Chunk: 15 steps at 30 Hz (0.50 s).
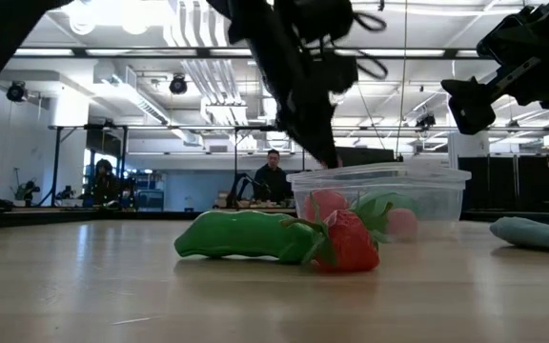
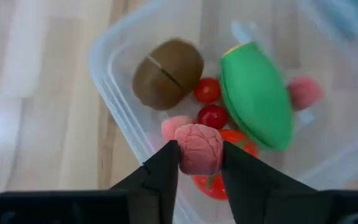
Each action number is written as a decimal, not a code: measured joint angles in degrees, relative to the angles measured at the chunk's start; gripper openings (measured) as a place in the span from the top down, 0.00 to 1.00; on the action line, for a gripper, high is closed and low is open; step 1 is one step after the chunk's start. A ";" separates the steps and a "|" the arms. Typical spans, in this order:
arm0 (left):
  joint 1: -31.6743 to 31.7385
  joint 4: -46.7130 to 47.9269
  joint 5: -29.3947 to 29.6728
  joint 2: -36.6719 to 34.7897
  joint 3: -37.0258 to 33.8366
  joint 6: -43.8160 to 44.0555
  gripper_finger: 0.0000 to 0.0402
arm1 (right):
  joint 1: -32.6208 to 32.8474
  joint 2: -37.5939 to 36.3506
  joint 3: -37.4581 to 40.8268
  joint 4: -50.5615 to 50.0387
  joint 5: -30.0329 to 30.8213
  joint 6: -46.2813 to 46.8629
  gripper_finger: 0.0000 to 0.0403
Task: Pick and placing Produce into tupperware
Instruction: Put the pink peach into the transparent bin, then put the green peas into the transparent bin
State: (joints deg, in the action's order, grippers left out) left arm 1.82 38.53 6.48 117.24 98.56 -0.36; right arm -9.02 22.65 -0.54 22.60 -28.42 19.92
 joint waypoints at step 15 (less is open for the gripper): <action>-0.59 4.07 -0.22 -0.46 0.93 5.44 0.32 | 0.00 0.00 0.00 0.06 0.00 0.00 0.19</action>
State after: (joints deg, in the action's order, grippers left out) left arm 1.23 42.61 6.26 116.78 99.49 5.08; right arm -9.02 22.65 -0.54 22.65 -28.42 19.92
